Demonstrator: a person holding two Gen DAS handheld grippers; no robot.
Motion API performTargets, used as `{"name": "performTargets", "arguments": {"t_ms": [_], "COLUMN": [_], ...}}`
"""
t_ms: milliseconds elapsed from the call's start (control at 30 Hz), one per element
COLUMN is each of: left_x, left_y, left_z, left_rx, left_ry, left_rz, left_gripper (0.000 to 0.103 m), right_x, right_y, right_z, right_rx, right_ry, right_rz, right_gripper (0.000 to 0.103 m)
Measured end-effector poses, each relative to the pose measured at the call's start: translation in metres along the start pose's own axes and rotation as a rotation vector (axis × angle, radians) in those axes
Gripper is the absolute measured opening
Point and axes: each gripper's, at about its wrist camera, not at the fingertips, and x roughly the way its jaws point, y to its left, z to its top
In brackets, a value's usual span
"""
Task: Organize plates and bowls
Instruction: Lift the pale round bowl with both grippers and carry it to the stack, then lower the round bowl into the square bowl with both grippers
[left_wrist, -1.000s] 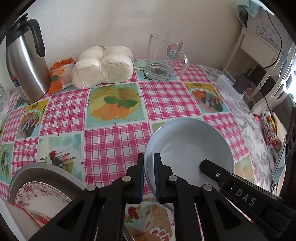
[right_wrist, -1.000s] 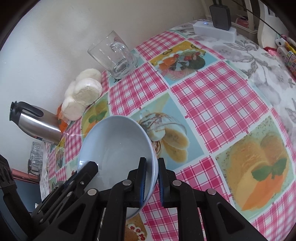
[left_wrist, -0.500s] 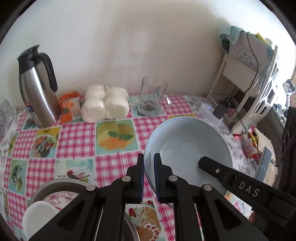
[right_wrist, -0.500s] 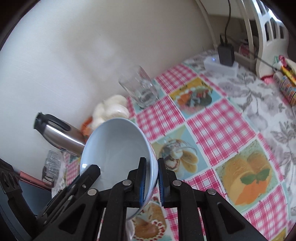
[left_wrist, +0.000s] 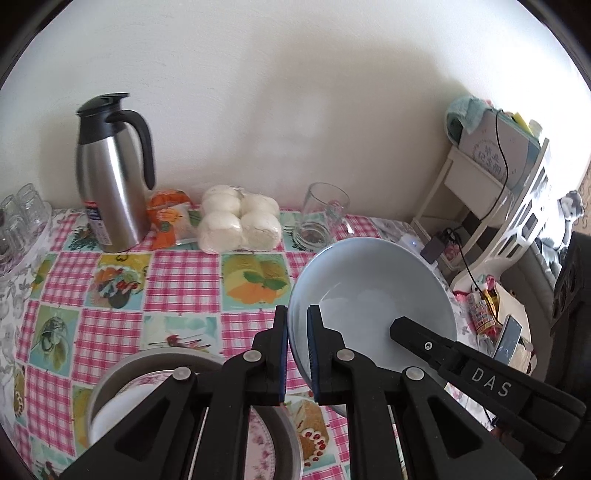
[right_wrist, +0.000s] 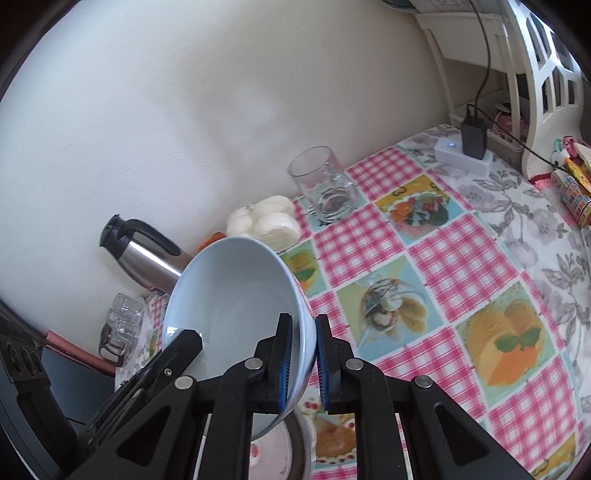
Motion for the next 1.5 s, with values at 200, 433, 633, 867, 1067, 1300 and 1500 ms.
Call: {"name": "performTargets", "arguments": {"t_ms": [200, 433, 633, 867, 1067, 1300, 1500], "left_x": [-0.019, -0.037, -0.052, -0.067, -0.074, -0.074, -0.069], "left_y": [0.026, 0.052, 0.082, 0.104, 0.115, 0.125, 0.13], "left_z": [0.002, -0.002, -0.008, -0.02, -0.028, -0.039, -0.051], "left_rx": [-0.05, -0.106, -0.169, -0.226, -0.254, -0.28, -0.296], "left_ry": [-0.011, -0.027, -0.033, -0.029, -0.028, -0.002, 0.033], "left_rz": [-0.007, 0.026, 0.026, 0.041, 0.045, 0.056, 0.07], "left_gripper": [0.01, 0.01, 0.01, 0.01, 0.01, 0.01, 0.01], "right_x": [-0.001, -0.002, 0.004, 0.008, 0.009, 0.013, 0.023], "right_y": [0.026, 0.059, 0.082, 0.103, 0.113, 0.121, 0.122], "right_z": [-0.01, -0.026, -0.041, -0.061, -0.072, -0.081, -0.092], "right_rx": [-0.016, -0.049, -0.079, -0.124, -0.146, -0.154, -0.165], "right_ry": [0.002, 0.008, 0.037, 0.063, 0.082, 0.108, 0.153], "right_rz": [0.025, 0.056, 0.072, 0.075, 0.068, 0.055, 0.028], "right_gripper": [0.014, 0.014, 0.014, 0.014, 0.014, 0.014, 0.014]}}
